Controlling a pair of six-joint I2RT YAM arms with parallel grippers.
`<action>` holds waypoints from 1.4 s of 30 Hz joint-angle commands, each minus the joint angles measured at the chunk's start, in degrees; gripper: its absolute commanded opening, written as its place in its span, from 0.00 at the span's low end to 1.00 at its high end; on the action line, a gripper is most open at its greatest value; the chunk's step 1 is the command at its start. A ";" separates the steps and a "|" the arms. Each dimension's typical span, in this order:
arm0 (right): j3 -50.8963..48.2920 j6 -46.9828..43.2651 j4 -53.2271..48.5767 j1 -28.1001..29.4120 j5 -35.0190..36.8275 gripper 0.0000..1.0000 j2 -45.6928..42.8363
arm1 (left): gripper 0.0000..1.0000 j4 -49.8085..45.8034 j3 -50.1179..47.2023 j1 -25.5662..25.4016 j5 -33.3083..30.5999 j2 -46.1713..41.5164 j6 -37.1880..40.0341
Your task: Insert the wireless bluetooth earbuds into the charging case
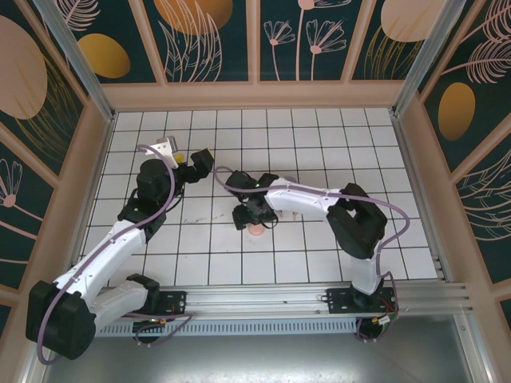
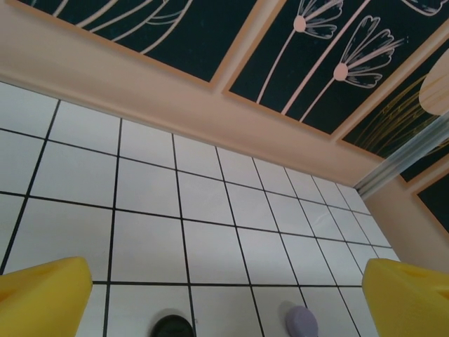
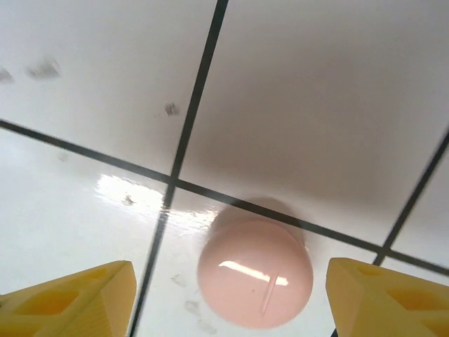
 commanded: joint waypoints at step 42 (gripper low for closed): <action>-8.34 47.01 6.54 0.75 -0.38 0.74 1.39 | 0.99 5.78 -1.91 0.25 0.47 -3.70 -2.06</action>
